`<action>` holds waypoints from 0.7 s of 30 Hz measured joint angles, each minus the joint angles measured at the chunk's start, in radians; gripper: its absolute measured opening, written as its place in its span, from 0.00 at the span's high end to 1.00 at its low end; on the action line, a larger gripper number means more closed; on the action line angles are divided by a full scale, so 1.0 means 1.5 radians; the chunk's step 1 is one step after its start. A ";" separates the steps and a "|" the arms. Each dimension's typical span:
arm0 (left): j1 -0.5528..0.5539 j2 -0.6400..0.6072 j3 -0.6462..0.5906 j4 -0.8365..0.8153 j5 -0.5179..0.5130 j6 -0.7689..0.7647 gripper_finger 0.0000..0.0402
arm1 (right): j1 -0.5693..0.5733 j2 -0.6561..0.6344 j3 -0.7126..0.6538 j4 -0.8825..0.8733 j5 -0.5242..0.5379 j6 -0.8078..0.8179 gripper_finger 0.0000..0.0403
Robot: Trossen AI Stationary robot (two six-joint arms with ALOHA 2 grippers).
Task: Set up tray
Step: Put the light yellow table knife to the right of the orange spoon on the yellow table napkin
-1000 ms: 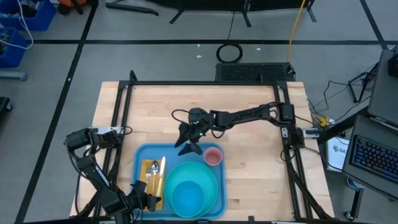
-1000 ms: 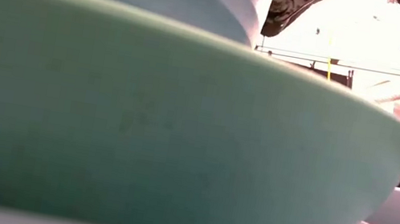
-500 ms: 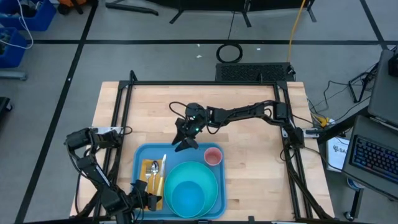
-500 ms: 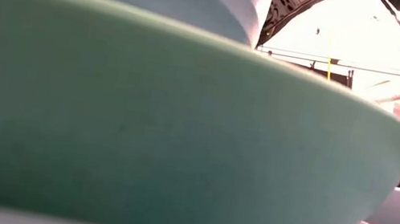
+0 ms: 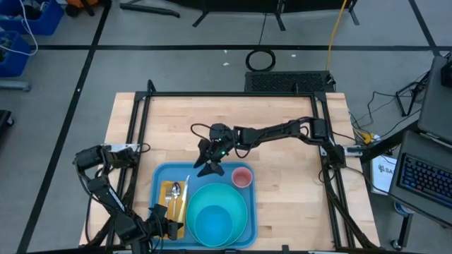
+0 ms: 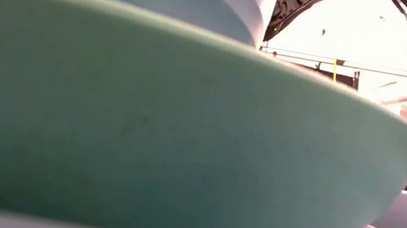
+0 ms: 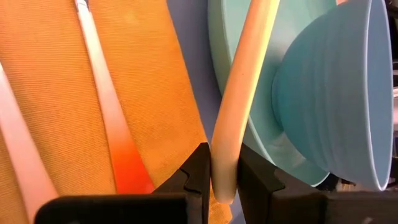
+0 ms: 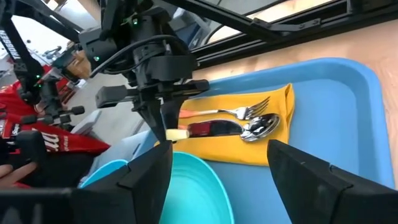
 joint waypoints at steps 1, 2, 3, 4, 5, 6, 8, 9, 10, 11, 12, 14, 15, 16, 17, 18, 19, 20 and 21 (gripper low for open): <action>0.000 0.000 0.000 0.000 0.000 0.002 0.86 | 0.003 0.000 0.000 0.000 0.000 0.002 0.36; 0.000 0.000 0.000 0.000 0.000 0.003 0.86 | 0.006 0.000 0.000 0.000 0.002 0.003 0.35; 0.000 0.000 0.000 0.000 0.000 0.003 0.86 | 0.009 0.000 0.000 0.000 0.002 0.004 0.35; 0.000 0.000 0.000 0.000 0.000 0.003 0.86 | 0.011 0.000 0.000 0.000 0.002 0.003 0.34; 0.000 0.000 0.000 0.000 0.000 0.003 0.86 | 0.013 0.003 0.000 0.003 0.002 0.003 0.34; 0.000 0.000 0.000 0.000 -0.002 0.003 0.86 | 0.015 0.009 0.000 0.020 0.002 0.008 0.34; 0.000 0.000 0.000 0.000 -0.004 0.007 0.86 | 0.016 0.016 0.000 0.041 0.001 0.031 0.33; 0.000 0.000 0.000 -0.001 -0.005 0.008 0.86 | 0.015 0.027 0.004 0.058 0.001 0.036 0.33; 0.000 0.000 0.000 -0.001 -0.005 0.007 0.86 | 0.014 0.036 0.013 0.066 0.000 0.046 0.33; 0.000 0.000 0.000 0.000 -0.005 0.007 0.86 | 0.012 0.044 0.020 0.064 -0.001 0.054 0.33; 0.000 -0.001 0.000 -0.001 -0.005 0.007 0.86 | 0.011 0.051 0.028 0.060 -0.010 0.060 0.33; 0.000 -0.001 0.000 0.000 -0.004 0.010 0.86 | 0.008 0.071 0.055 0.064 -0.015 0.067 0.33; 0.000 -0.001 0.000 0.001 -0.004 0.010 0.86 | 0.008 0.077 0.065 0.063 -0.016 0.068 0.33; 0.000 -0.001 0.000 0.001 -0.005 0.010 0.86 | 0.008 0.082 0.072 0.054 -0.016 0.069 0.33; 0.000 -0.001 0.000 0.001 -0.005 0.012 0.86 | 0.007 0.089 0.081 0.055 -0.016 0.069 0.33; 0.000 -0.001 0.000 0.001 -0.005 0.015 0.86 | 0.007 0.094 0.087 0.056 -0.015 0.069 0.33; 0.000 -0.001 0.000 0.002 -0.005 0.016 0.86 | 0.008 0.096 0.087 0.053 -0.016 0.069 0.33; 0.000 -0.001 0.000 0.001 -0.005 0.017 0.86 | 0.008 0.097 0.087 0.052 -0.016 0.069 0.33; 0.000 -0.001 0.000 0.001 -0.004 0.018 0.86 | 0.008 0.097 0.087 0.053 -0.015 0.070 0.33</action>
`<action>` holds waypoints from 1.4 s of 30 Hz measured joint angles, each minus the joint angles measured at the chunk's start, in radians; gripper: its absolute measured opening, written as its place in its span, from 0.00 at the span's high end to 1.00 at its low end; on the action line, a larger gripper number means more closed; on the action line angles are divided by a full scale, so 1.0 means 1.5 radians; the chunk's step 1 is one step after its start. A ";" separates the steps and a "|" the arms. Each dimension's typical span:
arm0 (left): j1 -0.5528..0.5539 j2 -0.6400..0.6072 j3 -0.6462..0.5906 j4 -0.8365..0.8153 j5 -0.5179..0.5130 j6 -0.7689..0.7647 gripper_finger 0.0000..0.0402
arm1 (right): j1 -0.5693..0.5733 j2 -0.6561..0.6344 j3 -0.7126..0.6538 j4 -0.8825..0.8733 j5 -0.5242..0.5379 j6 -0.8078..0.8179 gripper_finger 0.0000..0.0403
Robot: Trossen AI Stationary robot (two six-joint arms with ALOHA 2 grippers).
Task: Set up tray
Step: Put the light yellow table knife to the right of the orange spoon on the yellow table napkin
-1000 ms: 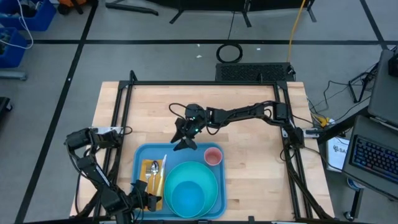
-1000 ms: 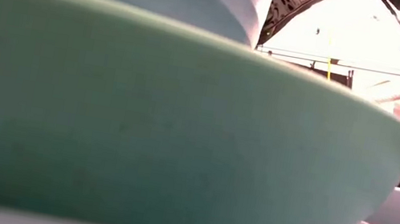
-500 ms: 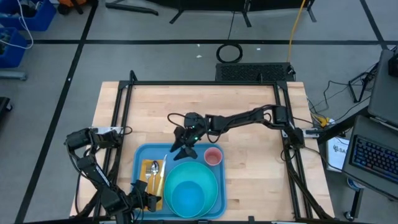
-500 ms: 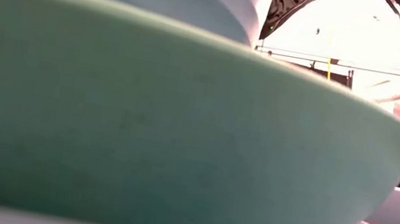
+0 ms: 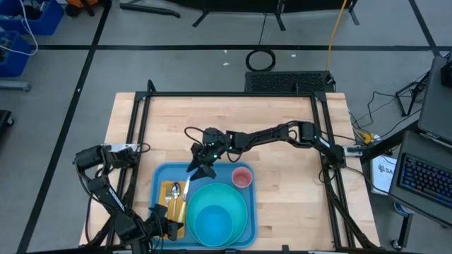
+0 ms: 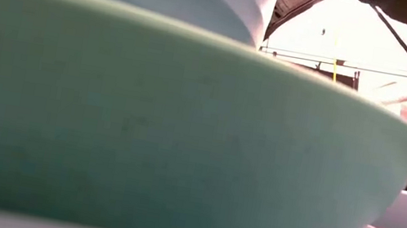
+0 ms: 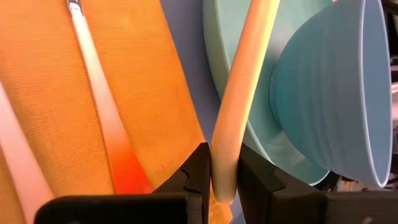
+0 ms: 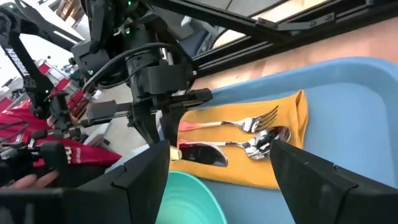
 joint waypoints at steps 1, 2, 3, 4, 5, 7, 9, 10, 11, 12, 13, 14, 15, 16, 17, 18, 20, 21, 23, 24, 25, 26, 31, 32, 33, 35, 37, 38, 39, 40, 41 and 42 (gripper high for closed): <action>0.000 0.000 0.000 -0.001 0.000 0.000 0.86 | 0.000 0.000 0.000 -0.003 0.000 0.002 0.33; 0.000 0.000 0.000 -0.001 -0.001 0.000 0.86 | 0.000 -0.001 0.001 -0.003 -0.002 0.002 0.33; 0.000 0.000 0.000 -0.001 -0.001 0.002 0.86 | 0.000 -0.001 0.001 -0.003 -0.004 0.007 0.34; 0.000 0.000 0.000 -0.001 -0.001 0.002 0.86 | 0.000 -0.001 0.001 -0.002 -0.013 0.014 0.35; 0.000 0.000 0.000 -0.001 -0.001 0.002 0.86 | 0.001 -0.001 0.001 -0.003 -0.021 0.015 0.36; 0.000 0.000 0.000 -0.001 -0.001 0.003 0.86 | 0.003 -0.001 0.001 -0.010 -0.022 0.011 0.40; 0.000 0.000 0.000 -0.001 -0.009 0.002 0.86 | 0.007 -0.001 0.001 -0.024 -0.030 -0.007 0.44; 0.000 0.000 0.000 -0.001 -0.015 0.003 0.86 | 0.010 -0.001 0.001 -0.032 -0.036 -0.015 0.45; 0.000 0.000 0.000 -0.001 -0.015 0.003 0.86 | 0.013 -0.001 0.001 -0.035 -0.037 -0.021 0.46; 0.000 0.000 0.000 -0.001 -0.015 0.003 0.86 | 0.016 -0.001 0.001 -0.035 -0.037 -0.029 0.47; 0.000 0.000 0.000 -0.002 -0.015 0.003 0.86 | 0.019 -0.001 0.001 -0.032 -0.037 -0.039 0.47; 0.000 0.000 0.000 -0.002 -0.015 0.003 0.86 | 0.020 -0.001 0.001 -0.027 -0.037 -0.042 0.47; 0.000 0.000 0.000 -0.002 -0.016 0.003 0.86 | 0.022 -0.001 0.001 -0.021 -0.038 -0.042 0.47; 0.000 0.000 0.000 -0.002 -0.017 0.005 0.86 | 0.022 -0.001 0.001 -0.018 -0.038 -0.038 0.47; 0.000 0.000 0.000 -0.002 -0.018 0.006 0.86 | 0.024 -0.001 0.001 -0.018 -0.038 -0.038 0.47; 0.000 0.000 0.000 -0.002 -0.017 0.006 0.86 | 0.023 -0.001 0.001 -0.018 -0.038 -0.038 0.47; 0.000 0.000 0.000 -0.001 -0.017 0.008 0.86 | 0.023 -0.001 0.001 -0.018 -0.037 -0.039 0.48; 0.000 0.000 0.000 -0.001 -0.015 0.011 0.86 | 0.023 -0.001 0.001 -0.018 -0.036 -0.040 0.49; 0.000 0.000 0.000 -0.001 -0.014 0.014 0.86 | 0.023 -0.001 0.001 -0.014 -0.035 -0.039 0.51; 0.000 0.000 0.000 -0.001 -0.014 0.014 0.86 | 0.023 -0.001 0.001 -0.014 -0.035 -0.039 0.52; 0.000 0.000 0.000 -0.001 -0.014 0.014 0.86 | 0.023 -0.001 0.001 -0.014 -0.035 -0.039 0.54; 0.000 0.000 0.000 -0.001 -0.014 0.015 0.86 | 0.023 -0.001 0.001 -0.014 -0.035 -0.039 0.55; 0.000 0.000 0.000 -0.001 -0.014 0.017 0.86 | 0.023 -0.001 0.001 -0.014 -0.032 -0.040 0.65; 0.000 0.000 0.000 -0.001 -0.013 0.018 0.86 | 0.023 -0.001 0.001 -0.014 -0.032 -0.040 0.67; 0.000 0.000 0.000 -0.001 -0.012 0.019 0.86 | 0.023 -0.001 0.001 -0.014 -0.031 -0.040 0.69; 0.000 0.000 0.000 -0.001 -0.005 0.018 0.86 | 0.023 -0.001 0.001 -0.014 -0.021 -0.040 0.73; 0.000 0.000 0.000 -0.001 -0.002 0.018 0.86 | 0.023 -0.001 0.001 -0.014 -0.014 -0.040 0.75; 0.000 0.000 0.000 -0.001 -0.001 0.019 0.86 | 0.022 -0.001 0.001 -0.014 -0.014 -0.041 0.76; 0.000 0.000 0.000 -0.001 0.000 0.019 0.86 | 0.022 -0.001 0.001 -0.014 -0.014 -0.042 0.76; 0.000 0.000 0.000 0.000 0.000 0.019 0.86 | 0.022 -0.001 0.001 -0.014 -0.012 -0.043 0.76; 0.000 0.000 0.000 0.000 0.001 0.018 0.86 | 0.023 -0.001 0.001 -0.014 -0.007 -0.044 0.76; 0.000 0.000 0.000 0.001 0.003 0.018 0.86 | 0.023 -0.001 0.001 -0.014 0.002 -0.046 0.76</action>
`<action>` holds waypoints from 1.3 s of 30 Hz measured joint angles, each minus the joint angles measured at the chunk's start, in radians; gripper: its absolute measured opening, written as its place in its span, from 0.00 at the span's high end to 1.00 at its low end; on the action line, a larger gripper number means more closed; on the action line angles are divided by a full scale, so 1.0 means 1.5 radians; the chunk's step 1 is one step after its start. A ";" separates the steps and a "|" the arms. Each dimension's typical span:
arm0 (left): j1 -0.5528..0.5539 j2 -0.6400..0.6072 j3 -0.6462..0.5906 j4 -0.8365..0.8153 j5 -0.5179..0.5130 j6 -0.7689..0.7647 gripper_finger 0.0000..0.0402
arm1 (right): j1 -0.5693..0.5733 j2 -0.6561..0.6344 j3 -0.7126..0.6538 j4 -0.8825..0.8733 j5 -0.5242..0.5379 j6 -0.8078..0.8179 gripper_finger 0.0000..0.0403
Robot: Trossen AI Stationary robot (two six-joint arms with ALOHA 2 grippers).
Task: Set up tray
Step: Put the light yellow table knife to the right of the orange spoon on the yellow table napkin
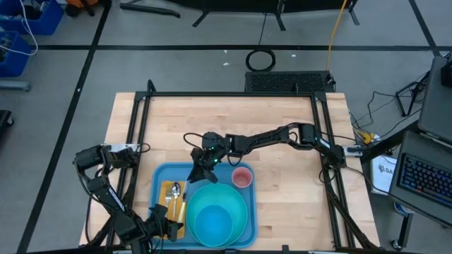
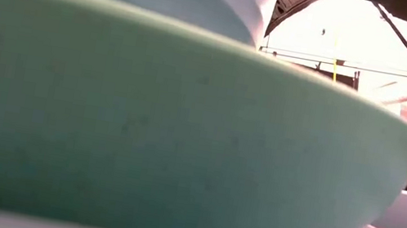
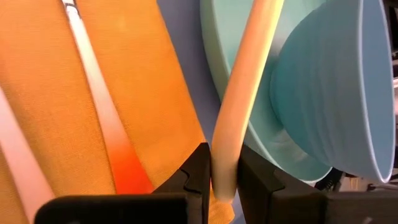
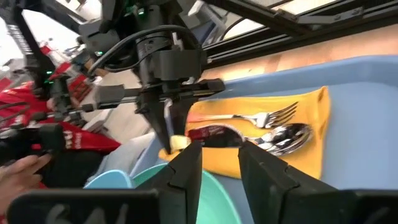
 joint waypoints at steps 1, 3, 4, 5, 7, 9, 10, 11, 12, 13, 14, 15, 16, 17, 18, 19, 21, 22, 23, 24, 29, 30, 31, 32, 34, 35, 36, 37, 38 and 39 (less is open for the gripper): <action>0.000 0.000 0.000 0.001 0.002 0.000 0.86 | 0.000 0.000 0.000 0.000 0.006 -0.006 0.76; 0.000 0.000 0.000 0.000 0.005 -0.001 0.86 | 0.000 0.000 0.000 0.002 0.018 -0.012 0.74; 0.000 0.000 0.000 0.000 0.005 -0.001 0.86 | 0.000 0.000 0.000 0.002 0.018 -0.012 0.73; 0.000 0.000 0.000 0.001 0.005 -0.001 0.86 | 0.000 0.000 0.000 0.002 0.018 -0.012 0.72; 0.000 0.000 0.000 0.000 0.004 0.000 0.86 | 0.000 0.000 0.000 0.002 0.021 -0.012 0.69; 0.000 0.000 0.000 0.000 -0.002 -0.002 0.86 | 0.000 0.000 0.000 0.001 0.016 -0.012 0.67; 0.000 0.000 0.000 0.000 -0.003 0.002 0.86 | 0.001 0.000 0.000 0.001 0.016 -0.012 0.66; 0.000 0.000 0.000 0.000 -0.003 0.003 0.86 | 0.001 0.000 0.000 0.001 0.016 -0.011 0.66; 0.000 0.000 0.000 0.000 -0.002 0.003 0.86 | 0.001 0.000 0.000 0.001 0.016 -0.012 0.65; 0.000 0.000 0.000 0.000 -0.003 0.002 0.86 | 0.001 0.000 0.000 0.001 0.016 -0.011 0.65; 0.000 0.000 0.000 0.000 -0.004 0.002 0.86 | 0.001 0.000 0.000 0.001 0.016 -0.011 0.65; 0.000 0.000 0.000 0.000 -0.004 0.004 0.86 | 0.001 0.000 0.000 0.001 0.016 -0.011 0.65; 0.001 0.000 0.000 0.000 -0.004 0.004 0.86 | 0.001 0.000 0.000 0.001 0.016 -0.011 0.66; 0.002 0.000 0.000 0.000 -0.003 0.004 0.86 | 0.001 0.000 0.000 0.001 0.016 -0.011 0.66; 0.002 0.000 0.000 0.000 -0.003 0.004 0.86 | 0.001 0.000 0.000 0.001 0.016 -0.011 0.67; 0.002 0.000 0.000 0.000 -0.003 0.007 0.86 | 0.001 0.000 0.000 0.001 0.016 -0.011 0.68; 0.003 0.000 0.000 0.000 -0.003 0.011 0.86 | 0.001 0.000 0.000 0.001 0.016 -0.011 0.71; 0.003 0.000 0.000 0.000 -0.003 0.012 0.86 | 0.001 0.000 0.000 0.001 0.016 -0.011 0.72; 0.003 0.000 0.000 0.000 -0.003 0.012 0.86 | 0.001 0.000 0.000 0.001 0.016 -0.011 0.74; 0.003 0.000 0.000 0.000 -0.003 0.012 0.86 | 0.001 0.000 0.000 0.001 0.016 -0.012 0.76; 0.003 0.000 0.000 0.000 -0.003 0.015 0.86 | 0.001 0.000 0.000 0.004 0.018 -0.014 0.88; 0.003 0.000 0.000 0.000 -0.004 0.015 0.86 | 0.001 0.000 0.000 0.005 0.019 -0.015 0.91; 0.003 0.000 0.000 0.000 -0.003 0.018 0.86 | 0.001 0.000 0.000 0.005 0.018 -0.014 0.94; 0.003 0.000 0.000 -0.001 -0.003 0.020 0.86 | 0.001 0.000 0.000 0.006 0.016 -0.014 0.97; 0.002 0.001 0.000 -0.002 -0.002 0.023 0.86 | 0.001 -0.001 0.000 0.007 0.014 -0.011 0.98; 0.002 0.001 0.000 -0.001 -0.002 0.025 0.86 | 0.001 -0.001 0.000 0.007 0.015 -0.007 0.98; 0.002 0.001 0.000 0.000 -0.002 0.026 0.86 | 0.001 -0.001 0.000 0.007 0.016 -0.002 0.98; 0.003 0.001 0.000 -0.001 -0.002 0.027 0.86 | 0.001 -0.001 0.000 0.007 0.019 0.006 0.98; 0.003 0.001 0.000 -0.002 -0.002 0.031 0.86 | 0.001 -0.001 0.000 0.007 0.025 0.009 0.99; 0.003 0.001 0.000 -0.002 -0.003 0.032 0.86 | 0.001 -0.001 0.000 0.007 0.030 0.010 0.99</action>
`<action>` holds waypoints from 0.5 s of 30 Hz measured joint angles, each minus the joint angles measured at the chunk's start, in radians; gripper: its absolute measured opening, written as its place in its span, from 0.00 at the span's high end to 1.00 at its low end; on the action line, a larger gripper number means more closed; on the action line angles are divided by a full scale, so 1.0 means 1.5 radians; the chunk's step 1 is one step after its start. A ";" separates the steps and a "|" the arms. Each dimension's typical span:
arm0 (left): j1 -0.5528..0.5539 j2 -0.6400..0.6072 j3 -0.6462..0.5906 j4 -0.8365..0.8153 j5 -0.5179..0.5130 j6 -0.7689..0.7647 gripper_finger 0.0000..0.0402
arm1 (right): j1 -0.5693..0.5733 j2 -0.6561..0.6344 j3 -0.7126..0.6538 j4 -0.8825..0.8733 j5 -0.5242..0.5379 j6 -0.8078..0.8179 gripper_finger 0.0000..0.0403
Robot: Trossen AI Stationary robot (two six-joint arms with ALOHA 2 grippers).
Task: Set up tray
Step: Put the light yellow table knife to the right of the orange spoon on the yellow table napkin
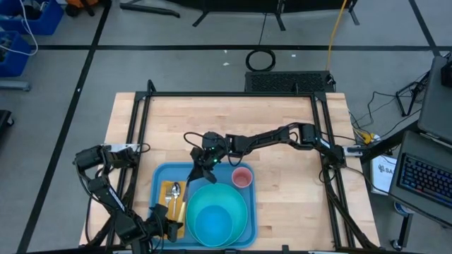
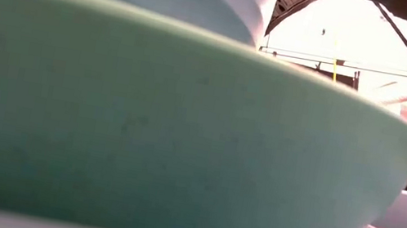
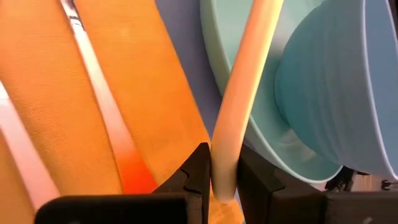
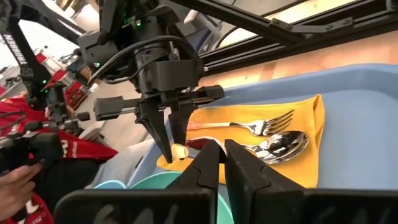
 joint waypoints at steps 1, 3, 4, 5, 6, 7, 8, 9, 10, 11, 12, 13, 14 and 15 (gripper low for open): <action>0.000 0.000 0.000 0.001 -0.001 0.000 0.86 | 0.000 0.000 0.000 0.000 0.000 0.000 0.99; -0.001 0.000 0.000 0.003 -0.005 0.003 0.86 | 0.000 0.000 0.000 0.001 -0.009 0.001 0.99; -0.001 0.000 0.000 0.003 -0.008 0.003 0.85 | 0.000 0.000 0.000 0.001 -0.011 0.004 0.99; 0.000 0.000 0.000 0.001 -0.009 0.005 0.83 | 0.000 0.000 0.000 0.001 -0.011 0.009 0.99; 0.000 0.000 0.000 0.000 -0.009 0.007 0.81 | -0.001 0.000 0.000 0.001 -0.010 0.012 0.99; 0.000 0.000 0.000 0.000 -0.009 0.010 0.79 | -0.001 0.000 0.000 0.001 -0.009 0.013 1.00; 0.000 0.000 0.000 0.001 -0.009 0.012 0.78 | 0.000 0.000 0.000 0.001 -0.009 0.013 1.00; 0.000 0.000 0.000 0.001 -0.012 0.015 0.77 | 0.000 0.000 0.000 0.001 -0.009 0.016 1.00; 0.000 0.000 0.000 0.001 -0.015 0.017 0.77 | 0.000 0.000 0.000 0.000 -0.008 0.018 1.00; 0.000 0.000 0.000 0.001 -0.019 0.019 0.77 | 0.000 0.000 0.000 0.000 -0.004 0.021 1.00; 0.000 0.000 0.000 0.001 -0.023 0.022 0.77 | 0.000 0.000 0.000 -0.001 0.000 0.025 1.00; 0.001 0.000 0.000 0.001 -0.026 0.024 0.77 | 0.000 0.000 0.000 -0.001 0.001 0.028 1.00; 0.000 0.000 0.000 0.000 -0.028 0.026 0.78 | 0.000 0.000 0.000 -0.001 0.000 0.029 1.00; 0.000 0.000 0.000 0.000 -0.028 0.027 0.78 | 0.000 0.000 0.000 -0.001 0.000 0.029 1.00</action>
